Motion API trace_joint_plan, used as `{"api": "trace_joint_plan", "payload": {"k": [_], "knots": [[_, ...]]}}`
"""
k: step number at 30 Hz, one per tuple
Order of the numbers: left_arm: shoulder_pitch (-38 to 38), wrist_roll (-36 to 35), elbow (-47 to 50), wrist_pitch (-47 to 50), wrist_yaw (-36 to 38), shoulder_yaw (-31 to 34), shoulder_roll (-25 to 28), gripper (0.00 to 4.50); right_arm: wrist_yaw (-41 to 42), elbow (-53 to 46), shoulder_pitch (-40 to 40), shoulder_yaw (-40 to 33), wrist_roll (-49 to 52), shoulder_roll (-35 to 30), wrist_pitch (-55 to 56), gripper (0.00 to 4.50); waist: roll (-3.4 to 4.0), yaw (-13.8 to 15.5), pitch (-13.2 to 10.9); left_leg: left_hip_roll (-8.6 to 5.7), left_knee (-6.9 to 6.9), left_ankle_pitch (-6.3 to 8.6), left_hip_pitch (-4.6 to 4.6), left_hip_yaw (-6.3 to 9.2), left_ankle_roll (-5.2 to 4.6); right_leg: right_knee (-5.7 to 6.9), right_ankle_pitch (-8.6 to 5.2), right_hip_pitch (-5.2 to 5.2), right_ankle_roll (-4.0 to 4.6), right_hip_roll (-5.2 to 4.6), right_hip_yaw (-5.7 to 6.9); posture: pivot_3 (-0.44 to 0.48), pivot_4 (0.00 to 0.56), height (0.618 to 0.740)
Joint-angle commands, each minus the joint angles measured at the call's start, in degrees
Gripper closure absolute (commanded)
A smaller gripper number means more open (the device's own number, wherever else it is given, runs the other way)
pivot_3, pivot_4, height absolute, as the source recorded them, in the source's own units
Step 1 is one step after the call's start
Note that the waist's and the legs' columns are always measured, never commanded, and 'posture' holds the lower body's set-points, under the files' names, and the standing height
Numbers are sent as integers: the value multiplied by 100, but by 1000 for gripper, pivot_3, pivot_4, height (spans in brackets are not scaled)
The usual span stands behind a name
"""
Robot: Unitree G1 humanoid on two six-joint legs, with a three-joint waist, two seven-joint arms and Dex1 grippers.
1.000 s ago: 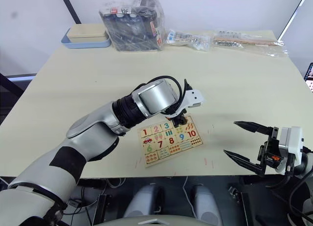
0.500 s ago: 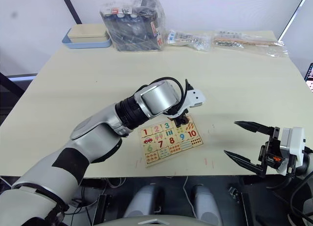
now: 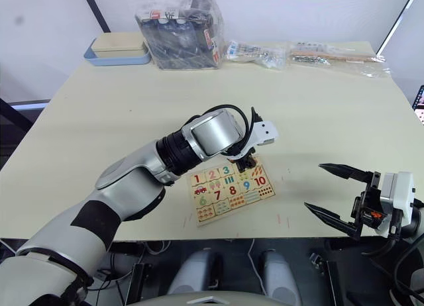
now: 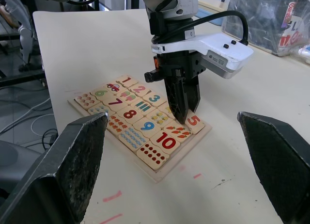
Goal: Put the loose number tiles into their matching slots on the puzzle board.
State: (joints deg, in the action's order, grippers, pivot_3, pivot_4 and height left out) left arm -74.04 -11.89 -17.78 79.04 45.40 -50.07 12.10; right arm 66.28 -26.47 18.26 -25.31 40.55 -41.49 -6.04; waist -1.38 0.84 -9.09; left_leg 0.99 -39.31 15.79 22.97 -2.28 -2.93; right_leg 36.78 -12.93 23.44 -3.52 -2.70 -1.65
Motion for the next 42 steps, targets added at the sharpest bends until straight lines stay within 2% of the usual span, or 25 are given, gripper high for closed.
{"api": "trace_joint_plan", "payload": {"k": [1, 4, 5, 14, 18, 20, 24, 26, 29, 31, 34, 36, 42], "knots": [[-3, 17, 128, -26, 43, 51, -36, 1745, -36, -214, 23, -169, 66, -30, 33, 0, 0, -1, 0, 0, 0, 0, 0, 0, 0, 0, 0, 0, 0, 0, 0, 0, 150, 740], [-19, 3, 165, 17, 14, 149, -34, 203, -51, -228, 30, -163, 68, -30, 33, 0, 0, -1, 0, 0, 0, 0, 0, 0, 0, 0, 0, 0, 0, 0, 0, 0, 150, 740], [-35, -6, 182, 34, 5, 198, -29, 87, -54, -233, 35, -164, 70, -31, 33, 0, 0, -2, 0, 1, 0, 0, 1, 0, 0, 0, 0, 0, 0, 0, 0, 0, 150, 740], [-193, -193, 723, -249, 305, 760, 531, 87, -81, -231, 36, -135, 29, -6, 62, 0, 1, -7, 0, 6, 1, 0, 0, 1, 0, 0, 0, 1, 0, 0, 0, 0, 150, 740], [597, -469, 891, -1502, 333, 1968, 570, 87, -90, -213, 14, -114, 14, 1, 70, 0, 6, -4, 3, 17, 1, 0, -1, 0, 0, 0, 0, 0, 1, -4, 1, 0, 150, 740], [756, -442, 885, -1938, 712, 1916, 816, 87, -87, -209, 13, -111, 10, 4, 73, 0, 7, -5, 3, 17, 1, 0, 0, 1, 1, 0, 1, 0, 0, -3, 2, 0, 150, 740], [930, -432, 590, -2591, 839, 2287, 818, 87, -80, -203, 17, -112, 4, 11, 76, 0, 7, 3, 3, 16, 0, -1, -2, -3, 1, 3, 1, 0, 1, -2, 1, 0, 150, 740], [1028, -265, 552, -3080, 959, 2218, 873, 87, -89, -211, 21, -102, -5, 22, 80, 0, 6, 14, 3, 10, -2, -1, -2, -2, 1, 2, 1, -1, 1, -3, 2, 0, 150, 740], [1282, 23, 372, -3874, 1025, 2133, 913, 880, -102, -227, 27, -75, -20, 41, 85, 0, 7, 4, 3, 0, -1, 0, -3, -5, 0, -1, 1, -4, 0, -5, -1, 0, 150, 740], [1410, 183, 249, -4216, 1066, 2107, 918, 1828, -96, -234, 38, -87, -14, 41, 79, 0, 7, 0, 3, -1, -1, 0, -3, -4, 0, -1, 1, -3, 0, -4, -1, 0, 150, 740], [1560, 433, 1, -4662, 1069, 2108, 863, 3525, -91, -237, 51, -93, -10, 39, 76, 0, 7, 0, 3, -1, 0, 0, -4, -3, 0, 1, 1, -3, 0, -2, 0, 0, 150, 740], [1649, 614, -105, -4943, 1112, 2066, 857, 4422, -91, -238, 58, -94, -11, 38, 77, 0, 6, 1, 3, -1, -1, 0, -4, -4, 0, 1, 2, -3, 0, -2, 1, 0, 150, 740], [1872, 1011, -352, -5471, 1270, 2000, 803, 4422, -85, -245, 102, -105, 1, 38, 68, 0, 6, 2, 3, -2, -1, 0, -3, -4, 0, 0, 2, -3, -1, -3, 0, 0, 150, 740]]}}
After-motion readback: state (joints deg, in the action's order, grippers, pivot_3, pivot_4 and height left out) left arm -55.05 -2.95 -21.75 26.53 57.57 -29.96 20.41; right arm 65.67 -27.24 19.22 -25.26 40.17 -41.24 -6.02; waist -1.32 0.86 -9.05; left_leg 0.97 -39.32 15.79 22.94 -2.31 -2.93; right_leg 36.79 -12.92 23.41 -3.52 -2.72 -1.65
